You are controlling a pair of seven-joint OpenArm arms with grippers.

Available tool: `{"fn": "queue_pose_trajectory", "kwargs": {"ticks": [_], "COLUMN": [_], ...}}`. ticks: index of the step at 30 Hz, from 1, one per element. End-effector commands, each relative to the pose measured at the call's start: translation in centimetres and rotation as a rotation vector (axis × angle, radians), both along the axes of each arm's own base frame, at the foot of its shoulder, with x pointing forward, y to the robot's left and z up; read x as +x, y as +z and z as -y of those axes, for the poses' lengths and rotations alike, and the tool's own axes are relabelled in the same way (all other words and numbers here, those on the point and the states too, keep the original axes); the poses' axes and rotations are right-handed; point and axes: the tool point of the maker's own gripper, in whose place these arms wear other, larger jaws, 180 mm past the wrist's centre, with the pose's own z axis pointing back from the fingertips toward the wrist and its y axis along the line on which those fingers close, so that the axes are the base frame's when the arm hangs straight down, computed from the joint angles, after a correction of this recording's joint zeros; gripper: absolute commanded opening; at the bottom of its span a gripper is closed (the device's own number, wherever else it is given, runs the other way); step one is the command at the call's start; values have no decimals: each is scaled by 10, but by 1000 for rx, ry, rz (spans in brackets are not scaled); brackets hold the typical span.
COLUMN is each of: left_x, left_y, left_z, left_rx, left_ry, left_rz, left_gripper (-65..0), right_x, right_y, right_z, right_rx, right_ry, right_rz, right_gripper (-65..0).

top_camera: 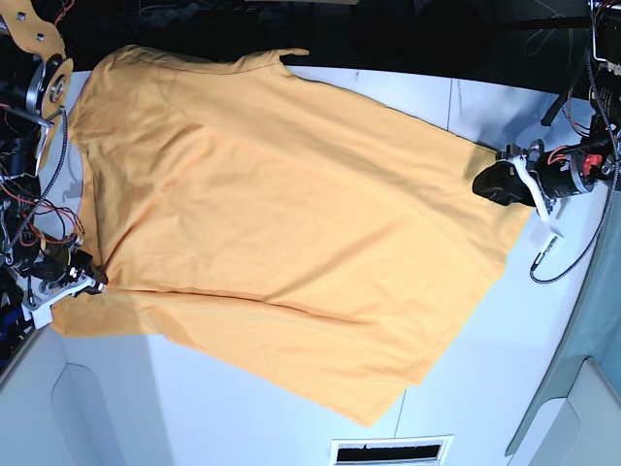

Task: Layout the t-shirt on the table in an organized manner, then fold the t-shirt properly
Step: 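Pull the shirt with both grippers to straighten it on the table, then regrasp the shirt hem with the right gripper and tug it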

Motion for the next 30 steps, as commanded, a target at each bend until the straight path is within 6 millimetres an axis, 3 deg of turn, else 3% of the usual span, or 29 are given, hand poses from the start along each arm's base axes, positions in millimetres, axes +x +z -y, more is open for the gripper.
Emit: {"fn": "queue_pose_trajectory", "kwargs": {"ticks": [1, 6, 11, 16, 22, 25, 30], "left_x": [11, 12, 14, 11, -8, -21, -34], "left_y": [15, 16, 18, 16, 0, -11, -24], "left_z": [-3, -3, -1, -1, -5, 4, 28], "left_rx": [-7, -9, -27, -25, 16, -7, -57], "left_ry": [-7, -7, 0, -1, -13, -11, -7], "left_rz": [53, 58, 67, 61, 8, -22, -50], "left_gripper": [-378, -380, -380, -380, -380, -380, -380], "right_x": [6, -54, -118, -165, -189, -192, -171], "right_y": [22, 20, 16, -3, -37, -53, -70], "right_z": [8, -4, -10, -7, 10, 16, 24], "right_rx": [5, 4, -104, -135, -196, -167, -121], "right_ry": [6, 62, 146, 153, 102, 61, -4], "right_rz": [69, 94, 66, -3, -71, -108, -129], "right_gripper": [-650, -650, -650, -650, -650, -650, -650]}}
